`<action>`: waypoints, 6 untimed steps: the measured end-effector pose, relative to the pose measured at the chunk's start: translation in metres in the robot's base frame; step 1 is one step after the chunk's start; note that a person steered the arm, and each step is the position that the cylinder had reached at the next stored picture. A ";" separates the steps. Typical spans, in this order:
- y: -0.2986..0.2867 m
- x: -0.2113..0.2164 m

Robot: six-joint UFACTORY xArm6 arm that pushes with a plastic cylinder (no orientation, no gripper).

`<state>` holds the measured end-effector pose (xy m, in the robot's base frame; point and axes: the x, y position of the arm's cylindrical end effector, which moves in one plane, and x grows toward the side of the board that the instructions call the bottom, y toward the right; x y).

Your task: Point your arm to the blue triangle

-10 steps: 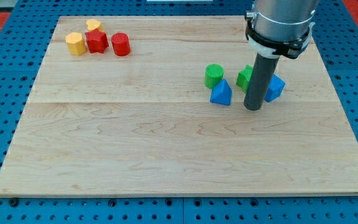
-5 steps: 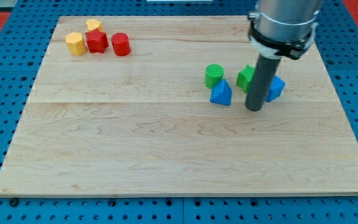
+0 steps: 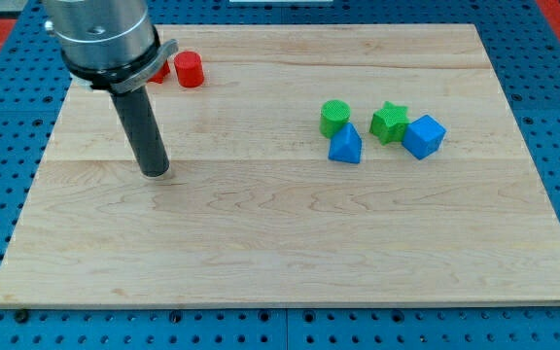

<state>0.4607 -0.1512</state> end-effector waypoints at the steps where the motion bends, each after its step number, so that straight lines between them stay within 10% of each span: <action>1: 0.002 0.003; 6: 0.327 0.029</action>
